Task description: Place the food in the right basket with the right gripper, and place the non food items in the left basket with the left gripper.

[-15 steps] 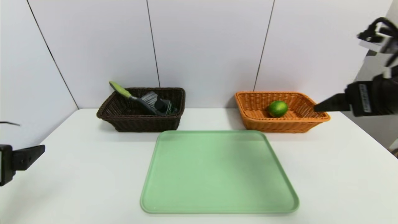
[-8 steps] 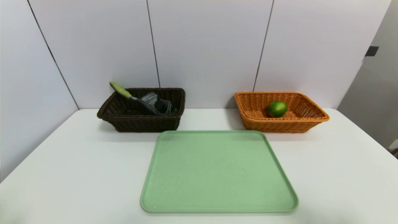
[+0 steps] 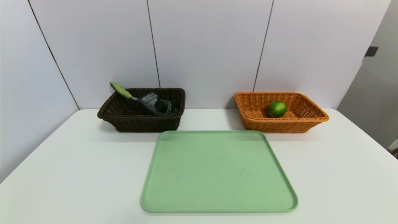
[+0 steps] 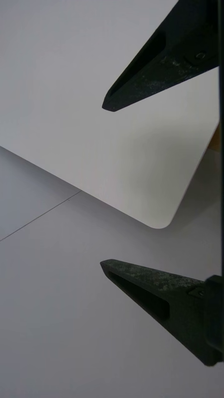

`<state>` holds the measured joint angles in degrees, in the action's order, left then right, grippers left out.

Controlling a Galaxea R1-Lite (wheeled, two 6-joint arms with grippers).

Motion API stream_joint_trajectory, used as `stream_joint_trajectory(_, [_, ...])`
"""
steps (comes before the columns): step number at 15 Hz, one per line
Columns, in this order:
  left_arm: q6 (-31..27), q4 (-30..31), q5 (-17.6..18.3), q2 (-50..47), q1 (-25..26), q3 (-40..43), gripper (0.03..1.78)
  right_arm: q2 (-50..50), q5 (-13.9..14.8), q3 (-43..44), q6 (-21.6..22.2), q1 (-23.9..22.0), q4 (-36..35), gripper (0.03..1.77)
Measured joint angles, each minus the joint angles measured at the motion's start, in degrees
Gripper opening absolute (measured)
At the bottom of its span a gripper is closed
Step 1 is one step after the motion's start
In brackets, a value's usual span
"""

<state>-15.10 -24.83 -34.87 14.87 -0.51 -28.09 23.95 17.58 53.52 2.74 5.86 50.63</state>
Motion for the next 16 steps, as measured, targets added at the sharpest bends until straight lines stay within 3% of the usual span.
stream_joint_trajectory(4, [-3.3, 0.5, 3.2, -6.8, 0.2, 6.7, 1.69, -8.1, 0.0, -5.4, -5.5, -4.5, 0.9, 1.69])
stream_joint_trajectory(8, [-3.0, 1.4, 14.4, -12.2, 0.2, 10.3, 1.69, -17.1, -2.1, -15.1, -7.7, -5.6, -4.8, 1.69])
stream_joint_trajectory(14, [0.6, 22.0, 34.9, -14.8, 0.2, 22.8, 1.69, -23.4, -5.3, -41.0, -17.3, -5.9, -40.9, 1.69])
stream_joint_trajectory(16, [1.3, 24.2, 39.2, -14.8, 0.2, 25.8, 1.69, -23.9, -6.3, -47.7, -18.2, -5.9, -49.2, 1.69])
